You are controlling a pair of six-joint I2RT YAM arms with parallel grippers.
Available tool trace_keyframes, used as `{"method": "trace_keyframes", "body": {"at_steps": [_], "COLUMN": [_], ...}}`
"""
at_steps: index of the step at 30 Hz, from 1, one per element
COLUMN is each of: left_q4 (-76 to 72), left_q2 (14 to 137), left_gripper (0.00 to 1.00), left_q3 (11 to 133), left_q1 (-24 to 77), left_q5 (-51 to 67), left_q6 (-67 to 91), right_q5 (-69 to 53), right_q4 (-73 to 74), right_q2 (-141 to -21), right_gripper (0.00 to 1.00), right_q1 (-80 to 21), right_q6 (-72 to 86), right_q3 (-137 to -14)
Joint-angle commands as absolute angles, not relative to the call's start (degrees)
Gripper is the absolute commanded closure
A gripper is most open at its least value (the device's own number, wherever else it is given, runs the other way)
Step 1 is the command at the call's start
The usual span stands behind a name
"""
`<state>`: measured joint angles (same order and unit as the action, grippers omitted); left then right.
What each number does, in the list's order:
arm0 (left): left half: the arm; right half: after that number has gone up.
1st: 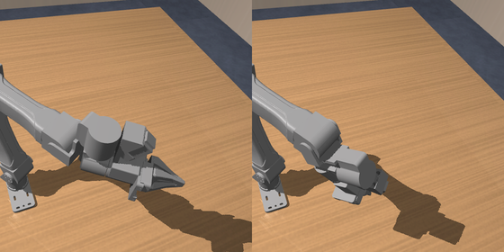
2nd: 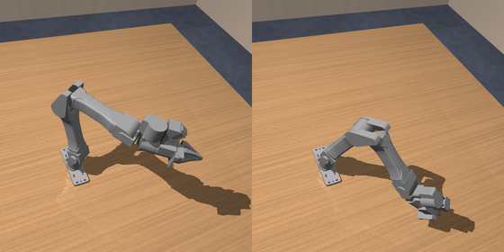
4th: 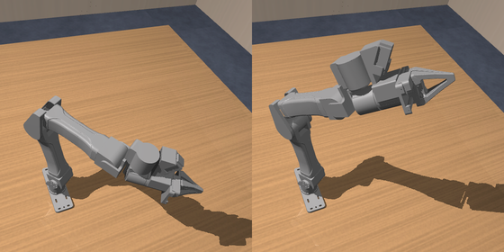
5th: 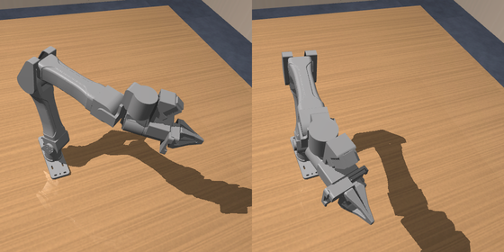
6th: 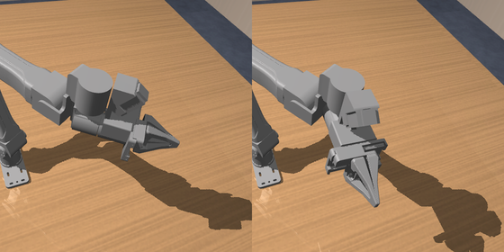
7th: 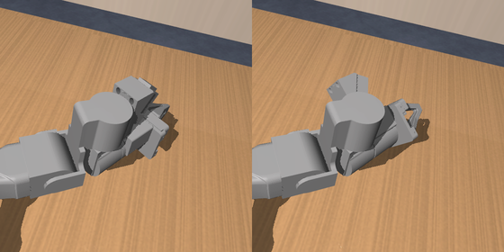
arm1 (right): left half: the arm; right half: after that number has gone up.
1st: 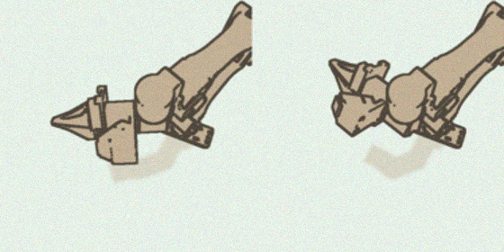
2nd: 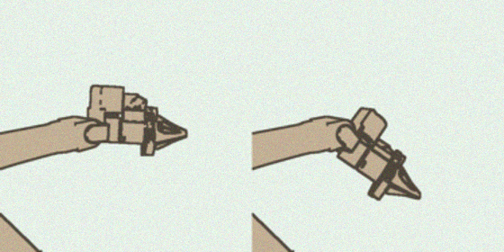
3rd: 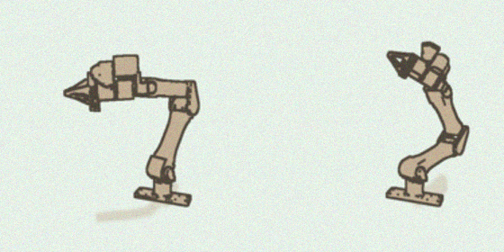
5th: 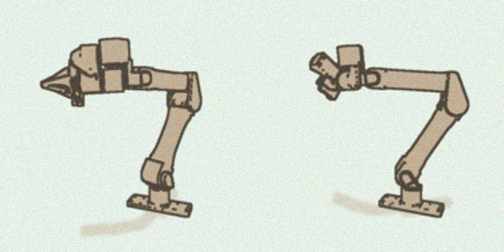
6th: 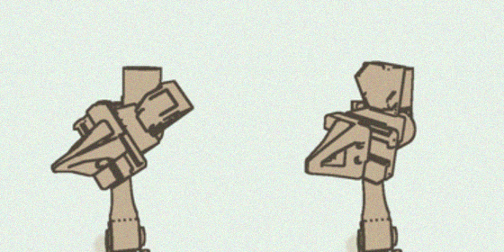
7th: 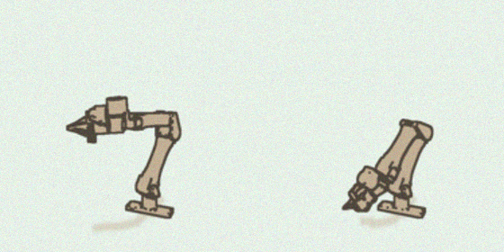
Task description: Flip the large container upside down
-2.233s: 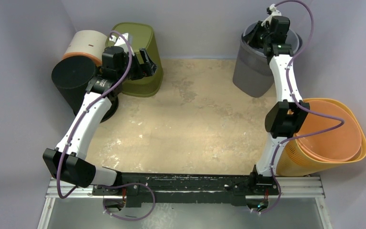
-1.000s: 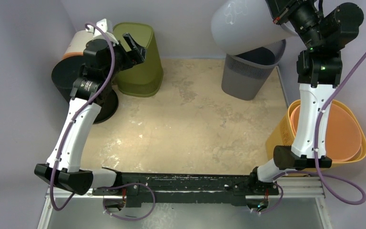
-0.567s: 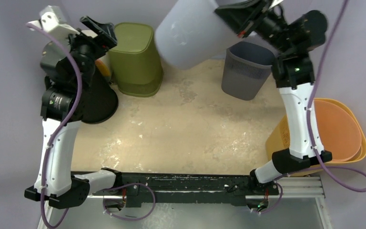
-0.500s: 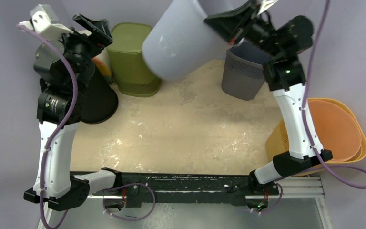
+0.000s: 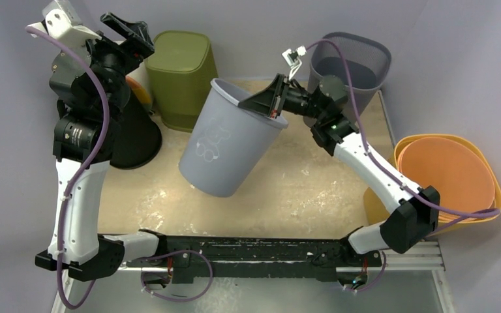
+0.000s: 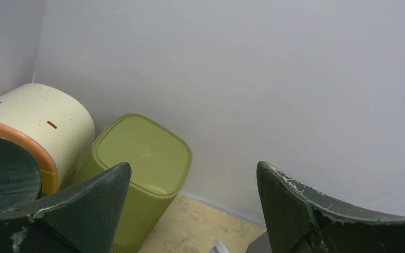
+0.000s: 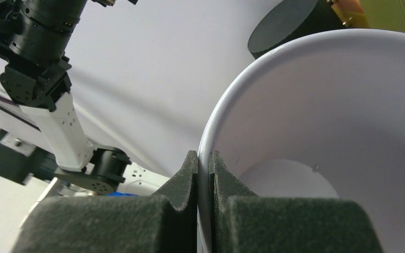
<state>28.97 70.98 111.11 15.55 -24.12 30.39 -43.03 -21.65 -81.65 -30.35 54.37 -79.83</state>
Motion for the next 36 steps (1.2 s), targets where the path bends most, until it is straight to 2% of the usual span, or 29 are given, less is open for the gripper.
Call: {"method": "trace_keyframes", "body": {"at_steps": [1,7,12,21,25,29,36], "left_q4": [29.5,29.7,29.8,32.6,33.0,33.7,34.1], "left_q2": [71.4,71.6,71.9,75.6,76.6,77.6,77.7], "left_gripper": [0.14,0.14,0.14,0.14,0.14,0.14,0.14], "left_q3": [113.8,113.4,114.4,121.1,122.5,124.0,124.5], "left_q1": [15.8,15.8,15.8,15.8,15.8,15.8,15.8], "left_q5": [-22.7,-21.6,-20.1,-18.7,-18.5,-18.3,-19.5], "left_q6": [30.2,31.5,32.4,32.2,32.1,32.0,31.1], "right_q5": [-41.5,-38.2,-31.4,-20.2,-16.8,-15.1,-22.6], "right_q4": [-49.2,-68.3,-91.5,-112.6,-115.7,-117.0,-116.9], "right_q2": [-79.4,-88.0,-97.7,-113.9,-118.4,-121.5,-124.9], "right_gripper": [1.0,1.0,1.0,1.0,1.0,1.0,1.0], "right_q1": [-32.0,-37.3,-40.7,-45.1,-45.2,-44.6,-36.6], "right_q6": [69.3,82.5,98.4,114.0,118.2,121.1,120.7], "right_q3": [-73.9,-69.6,-61.8,-61.1,-59.1,-51.1,-44.1]}}
